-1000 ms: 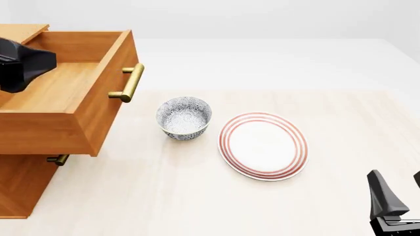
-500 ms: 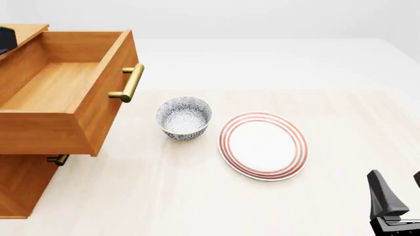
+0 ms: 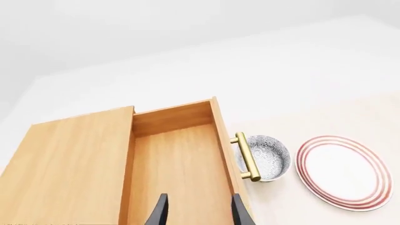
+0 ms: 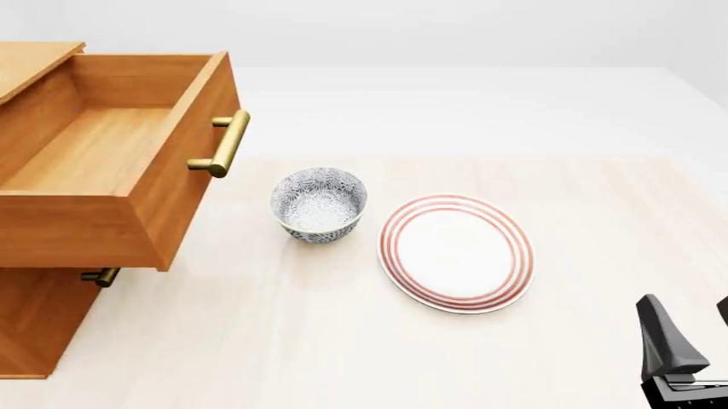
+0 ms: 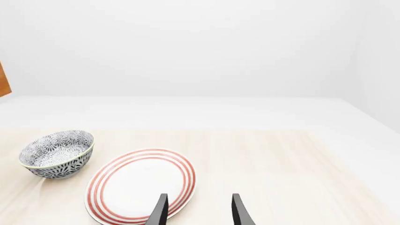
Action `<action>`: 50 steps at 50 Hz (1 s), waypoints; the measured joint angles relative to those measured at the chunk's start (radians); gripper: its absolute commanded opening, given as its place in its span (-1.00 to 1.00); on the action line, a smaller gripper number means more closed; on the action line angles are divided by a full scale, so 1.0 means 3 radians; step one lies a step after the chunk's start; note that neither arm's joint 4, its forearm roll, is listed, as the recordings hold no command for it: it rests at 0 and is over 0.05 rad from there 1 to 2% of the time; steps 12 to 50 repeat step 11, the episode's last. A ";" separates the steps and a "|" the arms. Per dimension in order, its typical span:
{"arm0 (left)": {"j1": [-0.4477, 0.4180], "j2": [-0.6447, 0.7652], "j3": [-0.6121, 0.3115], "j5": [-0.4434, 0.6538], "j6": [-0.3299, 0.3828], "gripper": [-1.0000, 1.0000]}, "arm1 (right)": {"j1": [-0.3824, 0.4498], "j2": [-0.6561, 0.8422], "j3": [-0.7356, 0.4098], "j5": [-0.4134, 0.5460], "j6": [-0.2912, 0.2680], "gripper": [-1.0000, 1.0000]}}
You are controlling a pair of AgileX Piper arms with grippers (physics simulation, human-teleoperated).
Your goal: Open the top drawer of the cabinet.
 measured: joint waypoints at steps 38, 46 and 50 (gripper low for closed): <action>0.0016 -0.0096 0.0001 -0.0005 0.0008 1.00 | 0.0000 0.0000 0.0000 0.0000 0.0000 1.00; 0.0016 -0.0096 0.0001 -0.0005 0.0008 1.00 | 0.0000 0.0000 0.0000 0.0000 0.0000 1.00; 0.0016 -0.0096 0.0001 -0.0005 0.0008 1.00 | 0.0000 0.0000 0.0000 0.0000 0.0000 1.00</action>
